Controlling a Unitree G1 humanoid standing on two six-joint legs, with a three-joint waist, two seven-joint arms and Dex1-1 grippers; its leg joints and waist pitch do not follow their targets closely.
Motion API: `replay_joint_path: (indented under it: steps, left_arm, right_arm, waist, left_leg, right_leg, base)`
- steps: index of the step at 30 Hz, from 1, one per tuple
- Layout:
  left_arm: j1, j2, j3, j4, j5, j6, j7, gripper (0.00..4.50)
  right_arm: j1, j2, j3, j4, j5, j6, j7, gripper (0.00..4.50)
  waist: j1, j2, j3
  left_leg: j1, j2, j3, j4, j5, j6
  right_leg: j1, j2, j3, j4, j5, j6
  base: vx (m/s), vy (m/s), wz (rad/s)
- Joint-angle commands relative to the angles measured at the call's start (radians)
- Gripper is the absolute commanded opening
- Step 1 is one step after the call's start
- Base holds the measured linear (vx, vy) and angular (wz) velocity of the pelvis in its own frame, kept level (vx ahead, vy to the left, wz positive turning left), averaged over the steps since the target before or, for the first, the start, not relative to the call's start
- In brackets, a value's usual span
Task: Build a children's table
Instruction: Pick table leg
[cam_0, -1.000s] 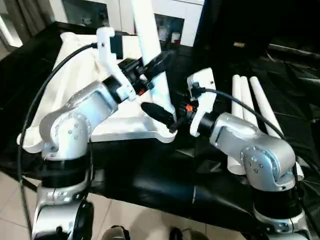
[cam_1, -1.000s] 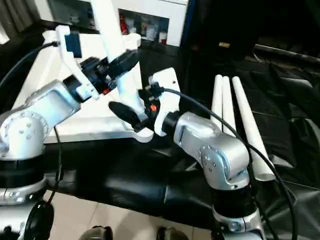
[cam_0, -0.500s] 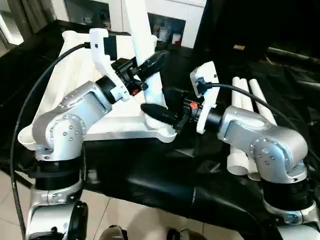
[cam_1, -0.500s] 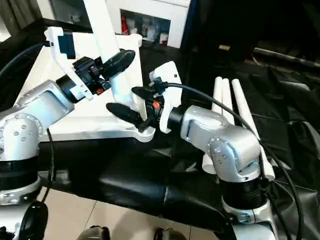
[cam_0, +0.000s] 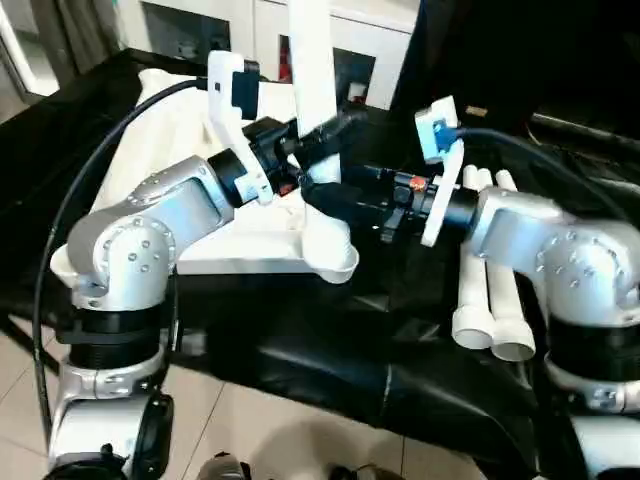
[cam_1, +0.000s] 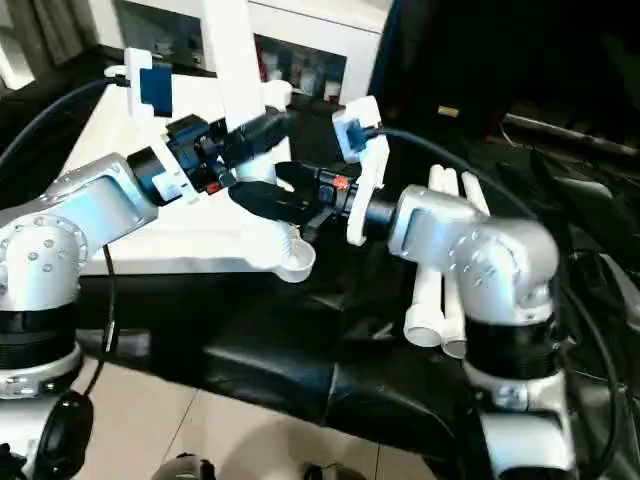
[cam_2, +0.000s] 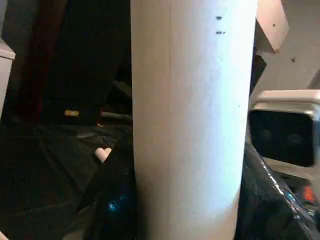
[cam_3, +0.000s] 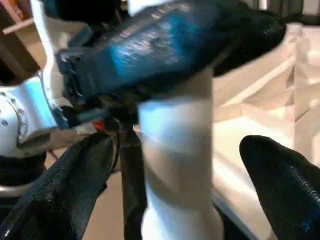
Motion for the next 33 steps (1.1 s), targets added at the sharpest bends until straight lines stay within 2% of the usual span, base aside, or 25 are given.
replay_joint_path:
  steps: [1, 6, 10, 12, 16, 20, 29, 32, 33]
  left_arm:
    - [-0.038, -0.007, -0.014, -0.005, -0.028, 0.012, -0.02, 1.91]
    - [-0.042, -0.014, -0.008, 0.007, -0.084, 0.048, -0.056, 1.91]
    - [-0.037, 0.009, -0.013, 0.004, -0.124, 0.086, -0.129, 1.91]
    - [-0.034, 0.026, -0.026, -0.001, -0.131, 0.098, -0.161, 1.91]
    - [-0.038, 0.052, -0.06, 0.012, -0.112, 0.099, -0.205, 1.91]
    - [-0.051, 0.051, -0.074, 0.03, -0.106, 0.098, -0.231, 1.91]
    - [-0.06, 0.051, -0.094, 0.045, -0.091, 0.054, -0.286, 1.91]
    - [-0.058, 0.049, -0.096, 0.042, -0.087, 0.051, -0.293, 1.91]
    - [-0.058, 0.049, -0.097, 0.041, -0.085, 0.048, -0.297, 1.91]
  right_arm:
    - [0.001, -0.023, 0.016, -0.008, 0.007, 0.025, 0.015, 4.5]
    - [0.012, -0.03, 0.031, -0.019, 0.006, 0.037, 0.015, 4.5]
    - [0.017, -0.045, 0.045, -0.027, 0.009, 0.037, 0.035, 4.5]
    - [0.017, -0.05, 0.052, -0.027, 0.008, 0.035, 0.043, 4.5]
    - [0.02, -0.053, 0.066, -0.038, 0.008, 0.032, 0.054, 4.5]
    - [0.03, -0.05, 0.075, -0.055, 0.014, 0.028, 0.063, 4.5]
    - [0.059, -0.026, 0.066, -0.077, 0.048, 0.04, 0.072, 4.5]
    - [0.074, -0.015, 0.063, -0.081, 0.055, 0.041, 0.068, 4.11]
    - [0.081, -0.014, 0.066, -0.084, 0.055, 0.04, 0.067, 4.11]
  waist:
    - [0.003, 0.012, -0.098]
    - [0.005, 0.009, -0.1]
    - [0.006, 0.003, -0.102]
    - [0.006, 0.005, -0.102]
    - [0.007, 0.009, -0.103]
    - [0.01, 0.009, -0.104]
    - [0.016, 0.011, -0.104]
    - [0.017, 0.012, -0.105]
    - [0.018, 0.011, -0.105]
  left_leg:
    - [0.024, 0.046, -0.011, -0.064, -0.126, -0.071]
    - [0.019, 0.045, -0.013, -0.064, -0.123, -0.075]
    - [0.017, 0.044, -0.012, -0.063, -0.114, -0.07]
    - [0.015, 0.044, -0.013, -0.063, -0.108, -0.067]
    - [0.018, 0.045, -0.013, -0.064, -0.103, -0.067]
    - [0.017, 0.045, -0.012, -0.064, -0.102, -0.068]
    - [0.019, 0.046, -0.013, -0.064, -0.119, -0.071]
    - [0.019, 0.047, -0.013, -0.064, -0.114, -0.074]
    - [0.018, 0.047, -0.013, -0.065, -0.114, -0.073]
  right_leg:
    - [0.054, -0.077, 0.048, -0.075, -0.247, -0.109]
    - [0.058, -0.079, 0.047, -0.072, -0.255, -0.111]
    - [0.058, -0.078, 0.046, -0.073, -0.255, -0.101]
    - [0.06, -0.078, 0.046, -0.071, -0.246, -0.102]
    - [0.057, -0.078, 0.046, -0.069, -0.234, -0.105]
    - [0.06, -0.078, 0.047, -0.068, -0.212, -0.117]
    - [0.059, -0.08, 0.047, -0.071, -0.233, -0.115]
    - [0.059, -0.079, 0.046, -0.067, -0.214, -0.123]
    - [0.06, -0.079, 0.046, -0.067, -0.21, -0.125]
  base:
    - [0.0, 0.0, 0.0]
    - [0.0, 0.0, 0.0]
    - [0.0, 0.0, 0.0]
    - [0.0, 0.0, 0.0]
    - [0.0, 0.0, 0.0]
    - [0.0, 0.0, 0.0]
    - [0.0, 0.0, 0.0]
    - [0.0, 0.0, 0.0]
    - [0.0, 0.0, 0.0]
